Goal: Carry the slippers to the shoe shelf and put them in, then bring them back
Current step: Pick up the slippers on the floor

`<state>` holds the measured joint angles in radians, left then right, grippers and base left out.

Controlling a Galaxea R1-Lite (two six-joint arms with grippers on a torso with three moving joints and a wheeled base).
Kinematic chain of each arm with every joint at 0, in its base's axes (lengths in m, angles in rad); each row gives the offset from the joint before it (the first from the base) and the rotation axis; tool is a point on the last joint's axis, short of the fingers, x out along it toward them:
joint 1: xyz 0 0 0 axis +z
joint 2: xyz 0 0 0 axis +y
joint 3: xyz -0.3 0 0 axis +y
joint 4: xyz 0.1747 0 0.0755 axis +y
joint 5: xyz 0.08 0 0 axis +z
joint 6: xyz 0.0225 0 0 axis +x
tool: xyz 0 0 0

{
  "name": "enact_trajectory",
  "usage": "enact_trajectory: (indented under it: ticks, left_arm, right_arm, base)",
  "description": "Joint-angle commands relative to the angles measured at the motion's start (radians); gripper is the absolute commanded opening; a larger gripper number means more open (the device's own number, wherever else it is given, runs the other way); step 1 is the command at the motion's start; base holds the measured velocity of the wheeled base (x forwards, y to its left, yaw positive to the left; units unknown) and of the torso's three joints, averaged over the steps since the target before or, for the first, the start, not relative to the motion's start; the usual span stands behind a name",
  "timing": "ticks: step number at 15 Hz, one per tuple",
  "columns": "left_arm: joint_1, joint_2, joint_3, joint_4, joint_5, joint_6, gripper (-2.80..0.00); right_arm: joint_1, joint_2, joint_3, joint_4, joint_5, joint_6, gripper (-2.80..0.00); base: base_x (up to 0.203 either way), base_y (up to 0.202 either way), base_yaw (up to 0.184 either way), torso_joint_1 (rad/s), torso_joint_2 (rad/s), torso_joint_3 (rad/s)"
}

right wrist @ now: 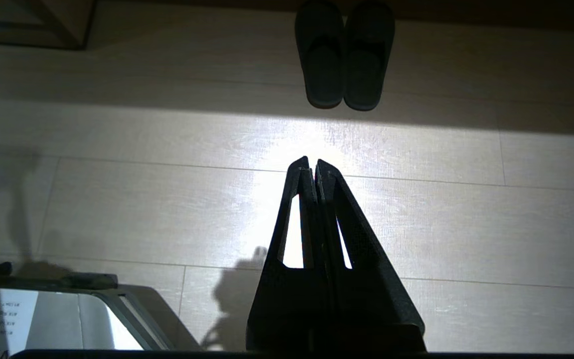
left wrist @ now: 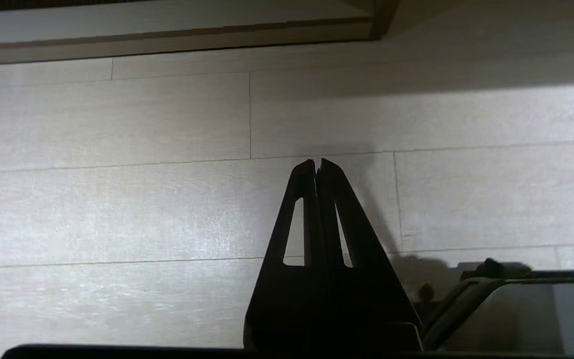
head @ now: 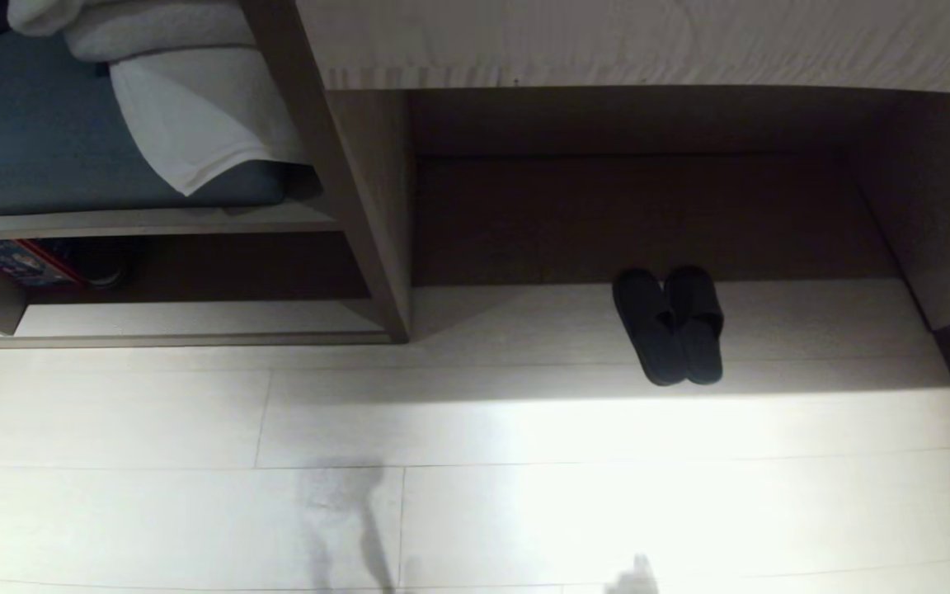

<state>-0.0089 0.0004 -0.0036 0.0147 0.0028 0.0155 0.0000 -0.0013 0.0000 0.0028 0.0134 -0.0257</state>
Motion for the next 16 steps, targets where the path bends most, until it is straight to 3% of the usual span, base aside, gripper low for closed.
enact_trajectory:
  ticks: [1, 3, 16]
  left_arm:
    - [0.000, 0.001, 0.002, 0.000, -0.005, 0.040, -2.80]
    - [0.001, 0.001, 0.002, 0.001, -0.021, 0.064, -2.80]
    - [0.000, 0.003, 0.002, 0.001, -0.024, 0.064, -2.80]
  right_arm:
    - [0.000, 0.000, 0.000, 0.000, 0.000, 0.000, -2.80]
    - [0.000, 0.000, 0.000, 0.000, 0.000, 0.000, -2.80]
    - [0.000, 0.000, 0.002, 0.000, 0.000, 0.000, -2.80]
  base:
    - [0.000, 0.000, 0.000, 0.002, 0.00, -0.198]
    - [0.000, 0.000, 0.000, 0.001, 0.00, -0.192]
    - [0.000, 0.000, 0.000, 0.002, 0.00, -0.198]
